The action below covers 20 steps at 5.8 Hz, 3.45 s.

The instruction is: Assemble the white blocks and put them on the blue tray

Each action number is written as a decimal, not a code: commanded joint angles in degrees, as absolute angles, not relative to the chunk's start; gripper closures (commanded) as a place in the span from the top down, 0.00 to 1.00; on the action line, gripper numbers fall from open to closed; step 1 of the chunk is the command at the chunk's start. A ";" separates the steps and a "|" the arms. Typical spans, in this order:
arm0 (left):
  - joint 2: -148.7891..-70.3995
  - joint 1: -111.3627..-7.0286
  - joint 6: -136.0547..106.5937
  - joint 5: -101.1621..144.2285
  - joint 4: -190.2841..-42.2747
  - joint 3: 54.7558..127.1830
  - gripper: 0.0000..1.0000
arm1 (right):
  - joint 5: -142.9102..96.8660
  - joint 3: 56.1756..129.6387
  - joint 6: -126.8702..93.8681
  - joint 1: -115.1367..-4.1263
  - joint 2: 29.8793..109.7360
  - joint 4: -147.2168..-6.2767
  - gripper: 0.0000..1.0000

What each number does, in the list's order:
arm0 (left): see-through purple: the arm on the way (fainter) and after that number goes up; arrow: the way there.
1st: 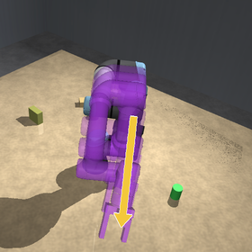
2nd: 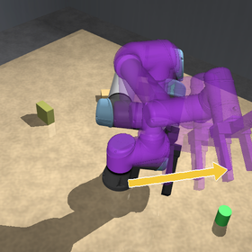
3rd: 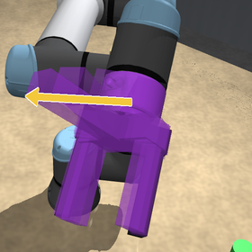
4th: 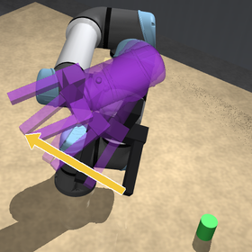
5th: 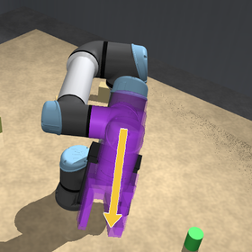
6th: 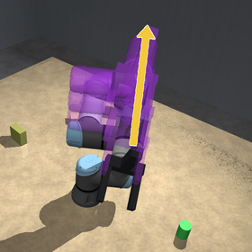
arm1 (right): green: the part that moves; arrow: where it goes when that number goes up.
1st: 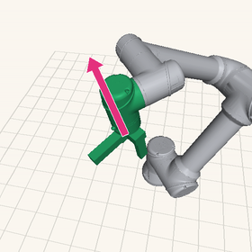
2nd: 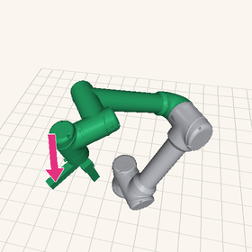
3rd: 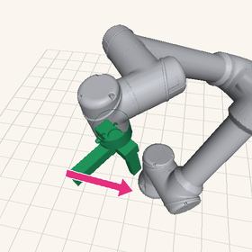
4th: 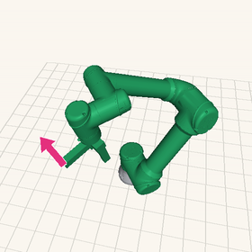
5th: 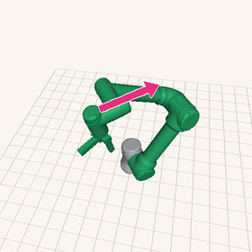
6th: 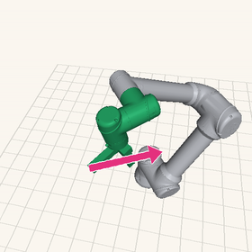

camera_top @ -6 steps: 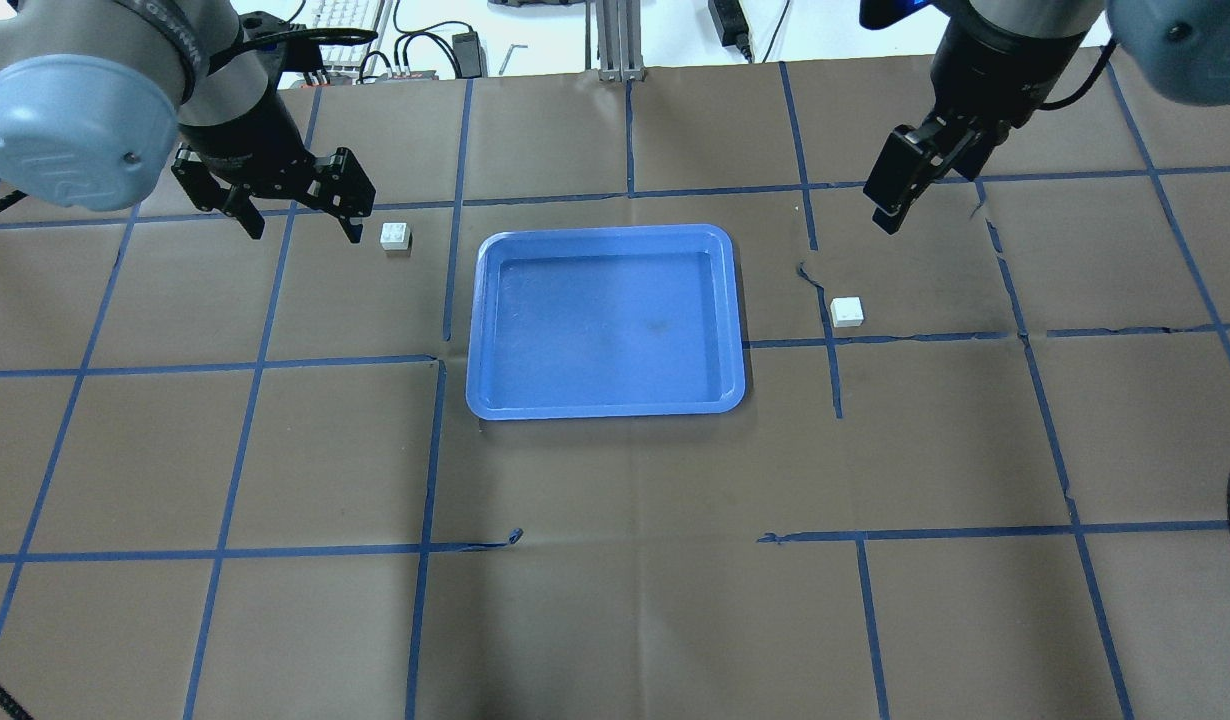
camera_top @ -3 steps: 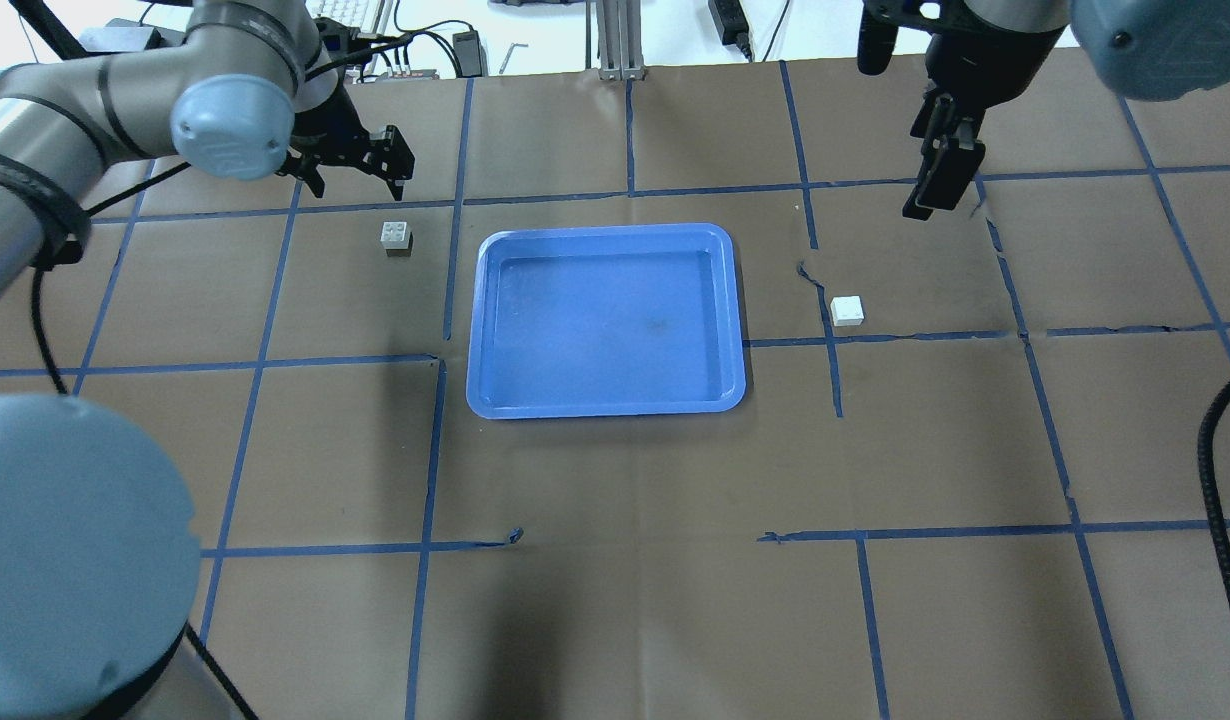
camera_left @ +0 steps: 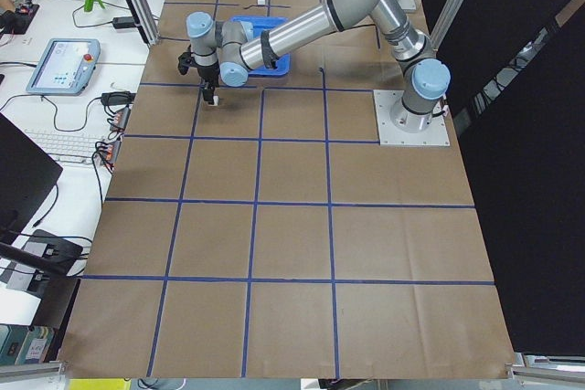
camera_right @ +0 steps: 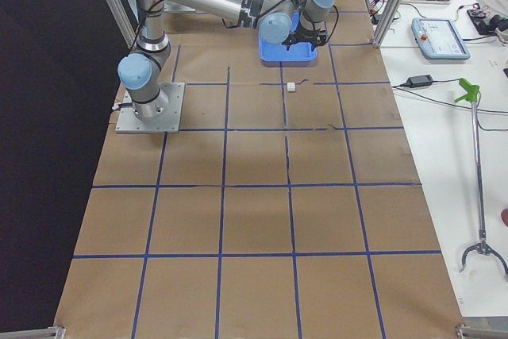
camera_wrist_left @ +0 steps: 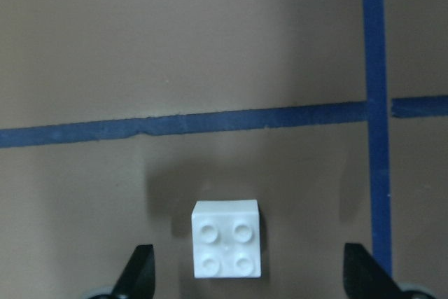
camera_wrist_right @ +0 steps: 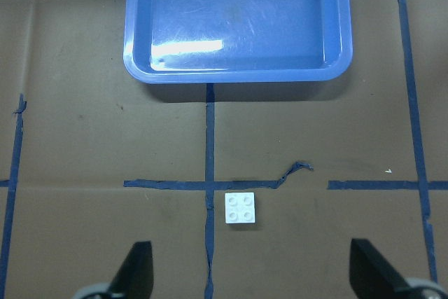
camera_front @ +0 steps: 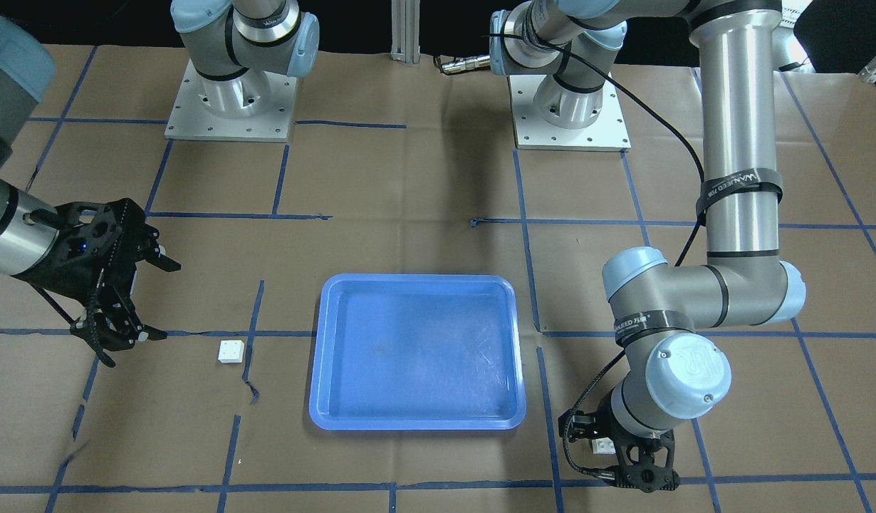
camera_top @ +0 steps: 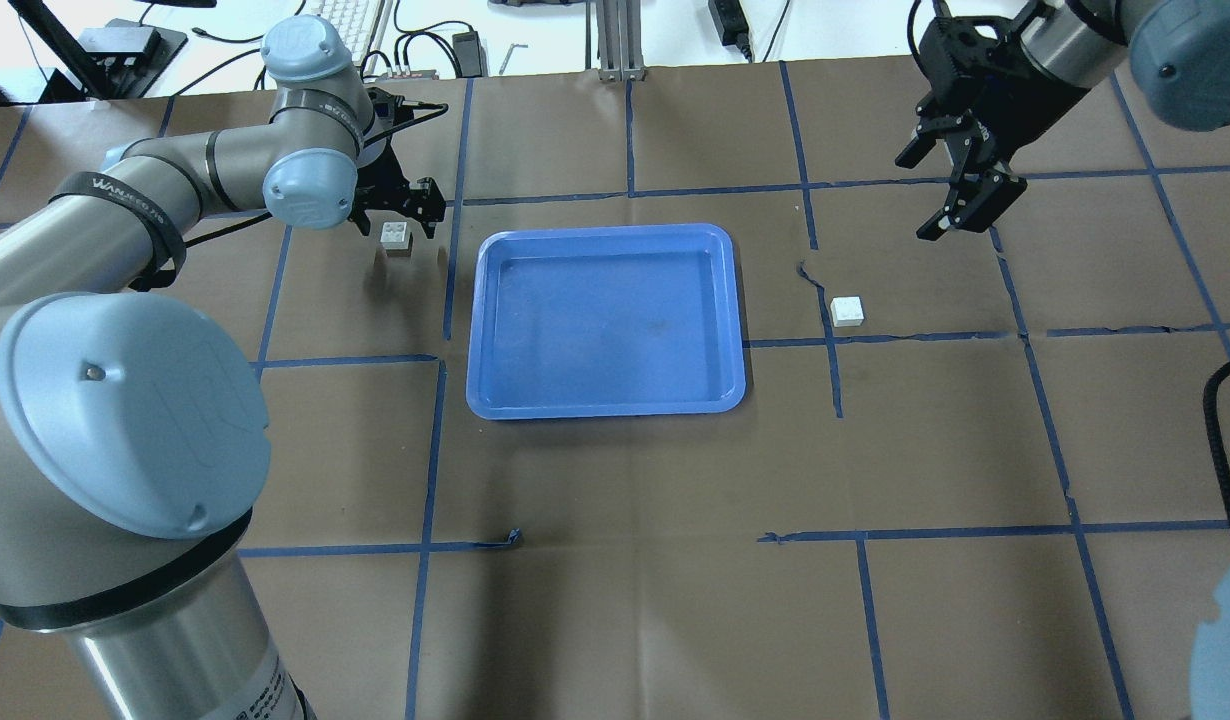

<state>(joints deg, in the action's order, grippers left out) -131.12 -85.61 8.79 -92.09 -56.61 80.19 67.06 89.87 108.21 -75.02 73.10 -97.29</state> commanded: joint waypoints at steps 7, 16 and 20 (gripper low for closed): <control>-119.99 -95.58 19.73 -92.02 -57.83 87.86 0.00 | 56.69 101.34 119.61 -71.10 58.54 -113.03 0.84; -122.25 -107.75 75.41 -89.38 -56.16 93.60 0.04 | 56.16 103.34 107.78 -77.41 66.43 -113.63 0.26; -122.17 -107.84 75.06 -89.65 -50.80 96.77 0.99 | 56.07 103.71 107.40 -77.52 66.71 -114.96 0.27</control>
<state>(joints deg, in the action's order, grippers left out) -122.36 -107.84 75.22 -89.55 -51.08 96.66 56.08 103.69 107.44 -77.50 66.69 -114.94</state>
